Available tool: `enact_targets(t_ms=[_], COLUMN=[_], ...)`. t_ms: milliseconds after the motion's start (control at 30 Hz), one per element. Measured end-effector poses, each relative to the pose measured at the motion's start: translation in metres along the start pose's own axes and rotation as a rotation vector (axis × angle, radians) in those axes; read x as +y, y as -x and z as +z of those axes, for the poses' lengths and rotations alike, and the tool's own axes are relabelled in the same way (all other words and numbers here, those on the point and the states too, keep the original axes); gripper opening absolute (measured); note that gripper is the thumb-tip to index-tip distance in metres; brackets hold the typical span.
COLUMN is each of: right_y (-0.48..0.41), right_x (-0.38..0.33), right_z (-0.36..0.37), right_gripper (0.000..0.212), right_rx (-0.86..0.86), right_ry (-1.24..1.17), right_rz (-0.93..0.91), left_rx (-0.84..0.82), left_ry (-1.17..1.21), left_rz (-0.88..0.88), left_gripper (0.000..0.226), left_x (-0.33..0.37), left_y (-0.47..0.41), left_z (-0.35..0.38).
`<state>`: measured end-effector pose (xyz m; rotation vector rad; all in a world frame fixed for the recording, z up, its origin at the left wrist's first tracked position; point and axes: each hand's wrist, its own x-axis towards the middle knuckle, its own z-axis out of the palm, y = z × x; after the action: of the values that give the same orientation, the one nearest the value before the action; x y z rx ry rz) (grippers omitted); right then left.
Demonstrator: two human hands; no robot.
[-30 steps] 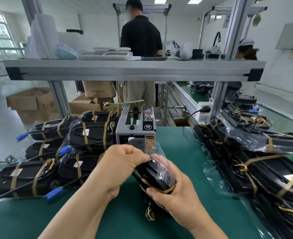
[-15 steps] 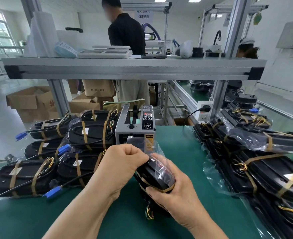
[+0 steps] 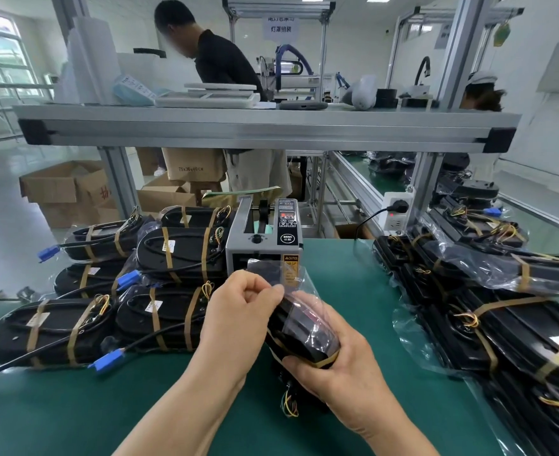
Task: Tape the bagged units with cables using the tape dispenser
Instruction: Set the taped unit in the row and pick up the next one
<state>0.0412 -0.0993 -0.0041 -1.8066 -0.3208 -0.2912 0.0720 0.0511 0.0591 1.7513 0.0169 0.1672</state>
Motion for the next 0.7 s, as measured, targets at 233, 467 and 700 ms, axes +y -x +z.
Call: enact_targets(t_ms=[233,467,700], right_y=[0.0,-0.003,0.005], right_x=[-0.003,-0.004,0.012], right_z=[0.0,-0.008,-0.013], right_gripper=[0.071,0.069,0.071], right_rx=[-0.001,0.057,-0.059], right_ry=[-0.021,-0.101,-0.647], right_rz=[-0.01,-0.006,0.101], left_rx=[-0.032,-0.138,-0.562], left_ry=[-0.015,0.057,0.082], left_rz=[0.021,0.037,-0.043], left_gripper=[0.03,0.068,0.052], left_x=[-0.002,-0.024,-0.049], left_y=[0.005,0.009,-0.003], left_z=[0.0,-0.013,-0.032])
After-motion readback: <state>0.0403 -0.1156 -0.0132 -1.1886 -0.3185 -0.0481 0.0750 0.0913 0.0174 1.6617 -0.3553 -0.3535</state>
